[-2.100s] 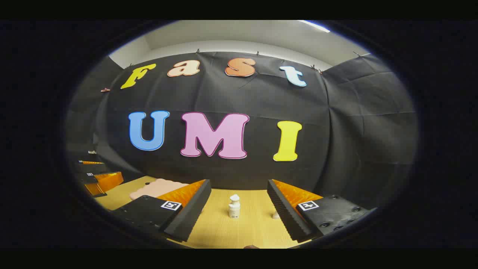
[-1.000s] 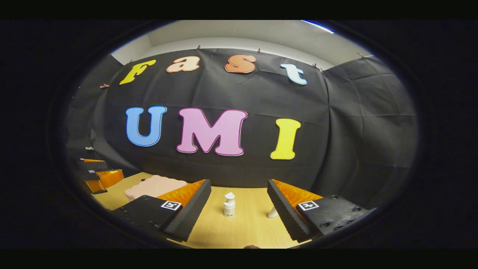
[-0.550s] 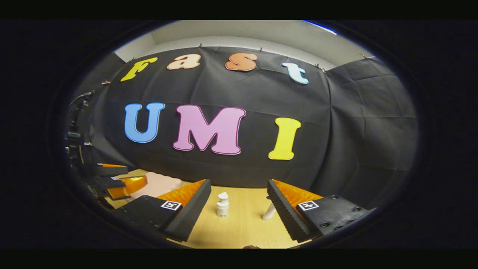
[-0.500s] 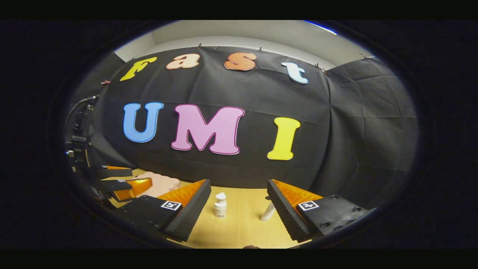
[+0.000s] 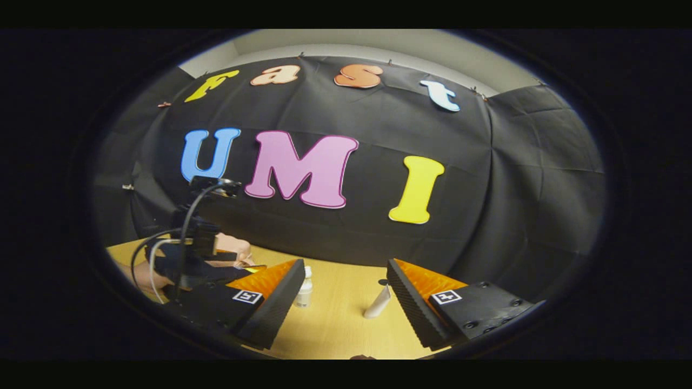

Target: First open the suitcase, pack the skin care products into it, and then close the suitcase.

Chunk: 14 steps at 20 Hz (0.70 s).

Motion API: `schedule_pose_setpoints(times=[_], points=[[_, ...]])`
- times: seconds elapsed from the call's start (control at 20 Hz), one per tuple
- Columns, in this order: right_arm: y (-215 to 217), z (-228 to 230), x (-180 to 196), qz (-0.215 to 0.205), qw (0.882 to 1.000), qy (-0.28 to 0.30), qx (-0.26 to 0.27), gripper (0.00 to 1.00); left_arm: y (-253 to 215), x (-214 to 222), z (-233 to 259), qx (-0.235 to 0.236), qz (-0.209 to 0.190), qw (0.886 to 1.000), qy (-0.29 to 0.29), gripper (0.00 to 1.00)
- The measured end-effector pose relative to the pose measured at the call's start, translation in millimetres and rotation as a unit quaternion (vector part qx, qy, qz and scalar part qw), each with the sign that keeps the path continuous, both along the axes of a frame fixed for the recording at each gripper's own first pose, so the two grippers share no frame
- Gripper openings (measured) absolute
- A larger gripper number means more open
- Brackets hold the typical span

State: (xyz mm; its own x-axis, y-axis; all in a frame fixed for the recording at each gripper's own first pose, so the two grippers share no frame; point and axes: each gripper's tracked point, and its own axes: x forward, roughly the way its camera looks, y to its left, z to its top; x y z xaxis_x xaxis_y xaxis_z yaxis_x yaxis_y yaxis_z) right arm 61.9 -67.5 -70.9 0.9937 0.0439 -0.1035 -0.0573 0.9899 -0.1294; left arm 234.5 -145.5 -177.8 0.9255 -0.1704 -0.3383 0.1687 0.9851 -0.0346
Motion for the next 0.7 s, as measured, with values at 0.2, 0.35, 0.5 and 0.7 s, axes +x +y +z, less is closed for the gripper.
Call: schedule_pose_setpoints(times=[0.2, 0.35, 0.5, 0.7], points=[[12, -27, -11, 0.04, 0.999, 0.028, -0.001, 0.97, 1, 31, -45, 0.031, 0.024, 0.998, 0.046, 0.98], [17, -44, -17, 0.055, 0.997, 0.059, 0.017, 0.97, 7, 46, -71, 0.054, 0.052, 0.994, 0.079, 0.95], [12, -46, -11, 0.049, 0.997, 0.062, 0.025, 0.97, 17, 53, -96, 0.054, 0.097, 0.985, 0.129, 0.84], [-6, -46, 0, 0.02, 0.997, 0.062, 0.04, 0.97, 25, 62, -116, 0.093, 0.105, 0.978, 0.157, 0.71]])
